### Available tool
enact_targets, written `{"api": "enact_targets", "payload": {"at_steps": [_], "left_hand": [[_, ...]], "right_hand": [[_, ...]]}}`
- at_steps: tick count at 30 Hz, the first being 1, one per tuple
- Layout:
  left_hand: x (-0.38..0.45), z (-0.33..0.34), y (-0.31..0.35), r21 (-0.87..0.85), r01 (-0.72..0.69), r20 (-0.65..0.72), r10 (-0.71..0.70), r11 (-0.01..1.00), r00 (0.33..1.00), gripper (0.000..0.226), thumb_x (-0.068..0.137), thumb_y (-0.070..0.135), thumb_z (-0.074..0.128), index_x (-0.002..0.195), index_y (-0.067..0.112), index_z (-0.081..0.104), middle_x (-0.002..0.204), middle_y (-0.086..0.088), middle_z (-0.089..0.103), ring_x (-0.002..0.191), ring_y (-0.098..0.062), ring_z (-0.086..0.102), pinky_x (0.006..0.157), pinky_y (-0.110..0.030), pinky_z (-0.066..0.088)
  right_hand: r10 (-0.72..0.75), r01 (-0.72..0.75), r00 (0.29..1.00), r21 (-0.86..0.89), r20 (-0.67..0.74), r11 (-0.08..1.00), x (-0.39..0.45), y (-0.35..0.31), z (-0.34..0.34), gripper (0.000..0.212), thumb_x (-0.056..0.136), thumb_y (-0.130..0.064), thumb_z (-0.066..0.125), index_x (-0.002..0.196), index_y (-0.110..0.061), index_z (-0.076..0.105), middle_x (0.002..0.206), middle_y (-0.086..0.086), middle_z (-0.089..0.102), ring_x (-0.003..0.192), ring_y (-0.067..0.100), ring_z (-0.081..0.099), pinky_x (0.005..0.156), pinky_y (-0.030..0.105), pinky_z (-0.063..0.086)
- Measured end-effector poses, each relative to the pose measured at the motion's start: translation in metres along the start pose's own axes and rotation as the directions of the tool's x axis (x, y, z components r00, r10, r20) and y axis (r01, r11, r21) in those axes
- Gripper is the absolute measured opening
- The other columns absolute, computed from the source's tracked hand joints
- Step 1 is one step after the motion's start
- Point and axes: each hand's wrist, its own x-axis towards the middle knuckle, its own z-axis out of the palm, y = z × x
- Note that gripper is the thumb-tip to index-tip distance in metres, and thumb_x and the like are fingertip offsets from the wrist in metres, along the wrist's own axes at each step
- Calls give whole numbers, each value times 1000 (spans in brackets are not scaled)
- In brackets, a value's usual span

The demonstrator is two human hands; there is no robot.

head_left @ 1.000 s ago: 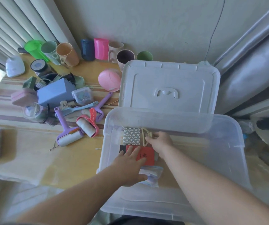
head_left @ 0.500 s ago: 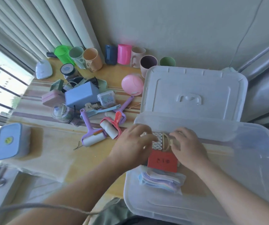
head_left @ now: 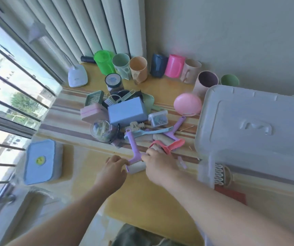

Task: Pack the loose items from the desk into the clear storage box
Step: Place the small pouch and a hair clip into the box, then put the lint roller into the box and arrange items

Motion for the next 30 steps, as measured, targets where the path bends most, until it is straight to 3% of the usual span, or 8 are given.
{"api": "enact_targets", "payload": {"at_steps": [6,12,14,18,22,25,28,30], "left_hand": [[25,-30,-29,110,-184,7,184,977,983,44,84,10,64,122,32,67,128,5,54,123,-24,49,84,-38,54],[67,-38,-8,429,-516,100,528,741,843,85,64,-1,73,140,29,53,143,-10,48,127,-38,46,104,-48,46],[78,-33,2,555,-533,179,534,639,826,74,72,7,75,139,27,52,146,-13,45,132,-41,43,106,-47,41],[94,-28,8,675,-534,175,593,509,786,24,71,13,76,91,23,69,107,-8,63,105,-35,52,86,-42,41],[92,-35,8,592,-613,121,695,523,709,47,67,6,79,101,34,59,90,-5,61,94,-35,58,82,-46,48],[84,-46,4,539,-649,265,623,537,736,25,72,34,84,88,38,66,81,10,63,89,-26,60,84,-41,44],[65,-59,-4,375,-665,309,590,646,746,22,75,54,74,92,42,67,74,15,61,80,-17,64,69,-32,44],[45,-73,-2,244,-656,216,620,714,754,26,82,60,64,102,43,66,76,14,62,77,-18,64,62,-30,45]], "right_hand": [[93,-69,989,-205,111,976,46,-6,6,49,84,4,67,124,-22,57,121,1,50,120,33,48,71,40,42],[70,-63,997,-206,28,977,58,-10,4,36,93,-8,65,128,-15,60,130,6,54,126,33,51,90,41,47],[96,-96,995,-121,-8,988,55,-7,9,35,95,-9,61,128,-19,61,130,2,56,121,32,52,82,41,49],[141,-135,972,48,-185,990,31,7,12,14,91,-17,63,103,-22,66,114,-3,63,117,27,50,87,44,53],[210,-127,927,269,-311,955,-12,16,-3,12,86,-26,70,96,-27,63,92,-10,60,93,23,55,74,43,53],[269,-76,894,469,-359,880,-49,22,-30,11,82,-40,68,90,-33,67,84,-14,62,82,10,56,71,36,52],[330,-13,811,549,-484,836,-89,36,-60,14,78,-26,81,87,-31,71,79,-16,64,76,8,61,69,22,50],[389,-5,736,570,-554,821,-119,56,-72,20,76,-16,86,86,-27,72,77,-15,65,72,9,63,67,16,48]]}}
